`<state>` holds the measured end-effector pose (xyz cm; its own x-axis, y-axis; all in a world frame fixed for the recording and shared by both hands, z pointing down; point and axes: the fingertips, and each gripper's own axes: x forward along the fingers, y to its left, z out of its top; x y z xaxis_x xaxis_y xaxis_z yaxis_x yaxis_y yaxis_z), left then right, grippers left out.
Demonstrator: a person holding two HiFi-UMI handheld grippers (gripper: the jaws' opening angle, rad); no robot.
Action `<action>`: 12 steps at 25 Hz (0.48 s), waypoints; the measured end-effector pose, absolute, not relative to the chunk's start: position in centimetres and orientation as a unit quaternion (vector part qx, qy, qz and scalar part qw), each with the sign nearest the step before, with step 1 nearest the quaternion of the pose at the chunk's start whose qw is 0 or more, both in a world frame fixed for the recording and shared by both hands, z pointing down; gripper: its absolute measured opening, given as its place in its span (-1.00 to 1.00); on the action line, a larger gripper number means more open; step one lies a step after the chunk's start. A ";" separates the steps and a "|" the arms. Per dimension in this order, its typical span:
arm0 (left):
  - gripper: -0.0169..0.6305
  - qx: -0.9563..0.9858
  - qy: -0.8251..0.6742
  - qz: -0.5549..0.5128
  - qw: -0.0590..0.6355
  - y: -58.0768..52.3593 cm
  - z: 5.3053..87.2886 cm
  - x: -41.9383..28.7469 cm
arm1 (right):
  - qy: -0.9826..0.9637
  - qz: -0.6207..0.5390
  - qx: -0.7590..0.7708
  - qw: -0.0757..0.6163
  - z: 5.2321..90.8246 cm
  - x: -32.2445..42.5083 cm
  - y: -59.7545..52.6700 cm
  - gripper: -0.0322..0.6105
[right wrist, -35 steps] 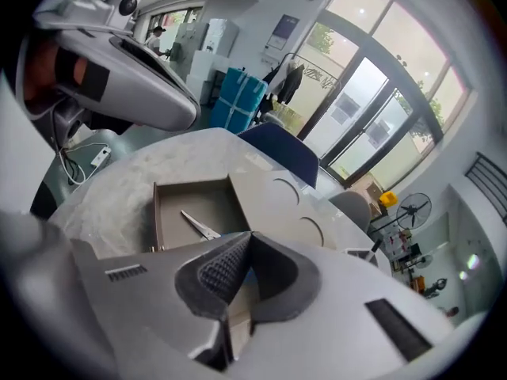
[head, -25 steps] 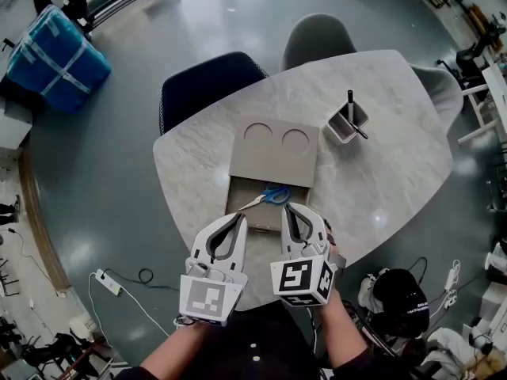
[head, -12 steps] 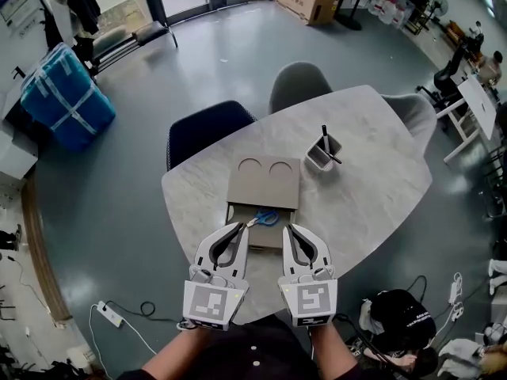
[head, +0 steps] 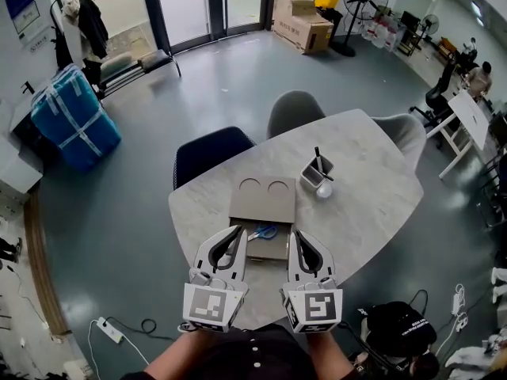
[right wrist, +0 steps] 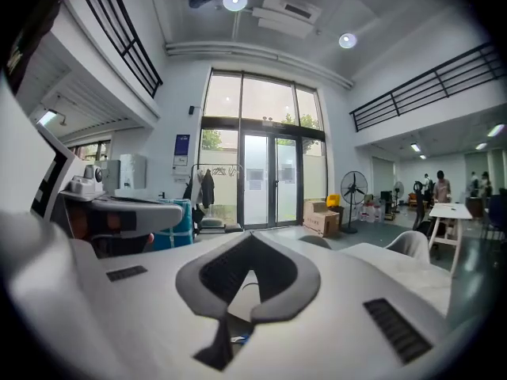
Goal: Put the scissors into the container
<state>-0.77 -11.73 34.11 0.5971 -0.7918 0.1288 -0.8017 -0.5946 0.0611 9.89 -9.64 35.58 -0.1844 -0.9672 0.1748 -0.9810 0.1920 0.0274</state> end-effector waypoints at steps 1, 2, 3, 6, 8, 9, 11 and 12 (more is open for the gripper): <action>-0.88 0.892 -0.446 0.043 0.054 -11.6 33.8 -0.7 | -0.767 0.046 0.636 0.075 35.4 9.9 -9.5 -0.91; -0.88 0.892 -0.446 0.041 0.052 -11.4 33.6 -0.7 | -0.766 0.045 0.637 0.073 35.1 10.0 -9.3 -0.91; -0.88 0.893 -0.446 0.039 0.050 -11.2 33.5 -0.6 | -0.766 0.043 0.638 0.069 34.9 10.0 -9.2 -0.91; -0.88 0.893 -0.446 0.034 0.043 -11.0 32.9 -0.6 | -0.764 0.043 0.642 0.051 34.1 10.0 -8.8 -0.91; -0.88 0.893 -0.447 0.031 0.038 -11.0 32.4 -0.7 | -0.763 0.041 0.644 0.042 33.6 10.0 -8.7 -0.91; -0.88 0.893 -0.447 0.030 0.036 -11.0 32.2 -0.7 | -0.763 0.041 0.645 0.038 33.4 10.0 -8.7 -0.91; -0.88 0.893 -0.448 0.029 0.033 -10.8 32.2 -0.7 | -0.763 0.040 0.644 0.032 33.1 9.9 -8.6 -0.91; -0.88 0.893 -0.448 0.029 0.032 -10.8 32.3 -0.7 | -0.764 0.038 0.643 0.031 33.0 9.9 -8.5 -0.91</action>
<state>-0.67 -10.75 32.33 0.5977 -0.7976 0.0809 -0.8014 -0.5974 0.0311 9.86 -8.50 33.02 -0.1712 -0.9805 0.0963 -0.9852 0.1702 -0.0181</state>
